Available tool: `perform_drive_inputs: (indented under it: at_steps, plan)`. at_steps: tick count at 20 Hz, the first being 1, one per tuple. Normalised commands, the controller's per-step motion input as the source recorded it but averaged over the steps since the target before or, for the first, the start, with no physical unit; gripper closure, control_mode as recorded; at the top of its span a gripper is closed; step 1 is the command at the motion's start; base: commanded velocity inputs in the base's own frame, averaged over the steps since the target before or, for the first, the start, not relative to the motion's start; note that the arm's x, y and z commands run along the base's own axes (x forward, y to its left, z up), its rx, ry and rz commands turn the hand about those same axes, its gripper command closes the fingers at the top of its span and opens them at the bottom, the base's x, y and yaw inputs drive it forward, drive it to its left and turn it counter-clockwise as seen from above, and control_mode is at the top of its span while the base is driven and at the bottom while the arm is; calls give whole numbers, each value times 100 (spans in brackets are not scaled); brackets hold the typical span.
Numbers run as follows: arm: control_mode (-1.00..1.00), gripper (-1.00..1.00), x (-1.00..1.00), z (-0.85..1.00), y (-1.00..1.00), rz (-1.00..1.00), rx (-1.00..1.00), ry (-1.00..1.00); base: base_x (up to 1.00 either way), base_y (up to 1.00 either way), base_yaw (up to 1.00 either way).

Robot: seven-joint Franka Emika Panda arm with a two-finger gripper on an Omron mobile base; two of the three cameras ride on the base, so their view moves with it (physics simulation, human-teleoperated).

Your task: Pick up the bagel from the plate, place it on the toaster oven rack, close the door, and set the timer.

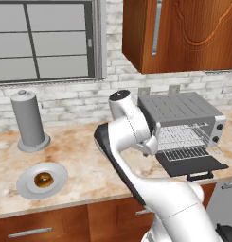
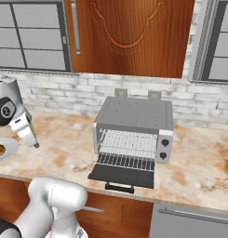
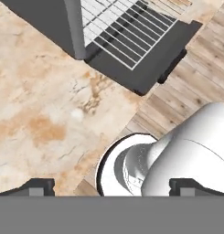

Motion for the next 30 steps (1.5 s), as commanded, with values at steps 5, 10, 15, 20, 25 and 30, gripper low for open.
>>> perform_drive_inputs:
  at_steps: [5, 10, 15, 20, 25, 30]
  plan:
    - [-100, -100, 46, -29, 79, 50, 0, 23, 0, 0, 0]
    - [-100, -100, 18, -37, 80, 38, 3, 18, 0, 0, 0]
    - [-100, -100, 0, -36, 69, 28, 15, 0, 0, 0, 0]
    - [-100, -100, 17, -36, 57, 24, 20, 0, 0, 0, 0]
    - [-100, -100, 46, -30, 68, 21, 10, 1, 0, 0, 0]
    - [-100, -100, 34, -29, 82, 11, 0, 10, 0, 0, 0]
